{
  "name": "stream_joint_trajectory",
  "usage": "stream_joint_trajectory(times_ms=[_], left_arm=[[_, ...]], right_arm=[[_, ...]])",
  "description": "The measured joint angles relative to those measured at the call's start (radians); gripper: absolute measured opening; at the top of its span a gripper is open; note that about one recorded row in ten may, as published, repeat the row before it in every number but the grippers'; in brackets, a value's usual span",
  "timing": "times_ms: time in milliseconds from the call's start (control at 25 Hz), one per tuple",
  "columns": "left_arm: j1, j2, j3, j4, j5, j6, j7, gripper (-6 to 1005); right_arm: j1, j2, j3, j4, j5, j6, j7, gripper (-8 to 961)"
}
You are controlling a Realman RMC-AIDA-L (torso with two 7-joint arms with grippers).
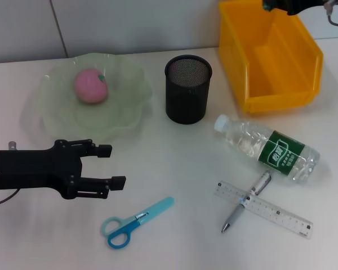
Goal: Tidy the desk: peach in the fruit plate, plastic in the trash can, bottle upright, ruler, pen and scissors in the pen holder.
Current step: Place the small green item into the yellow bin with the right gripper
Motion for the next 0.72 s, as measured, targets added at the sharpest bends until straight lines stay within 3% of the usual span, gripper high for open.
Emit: stream_joint_trajectory(times_ms=[280, 560, 720], left_arm=[[-0.001, -0.001, 0.0, 0.0, 0.0, -0.001, -0.004, 856], [-0.003, -0.004, 0.0, 0.0, 0.0, -0.004, -0.004, 856], [-0.007, -0.005, 0.0, 0.0, 0.0, -0.003, -0.004, 856]], right_arm=[[-0.007, -0.004, 0.001, 0.068, -0.05, 0.097, 0.019, 147], [-0.003, -0.031, 0.002, 0.229, -0.055, 0.211, 0.018, 149], [0.0, -0.035, -0.004, 0.275, -0.053, 0.25, 0.017, 186]])
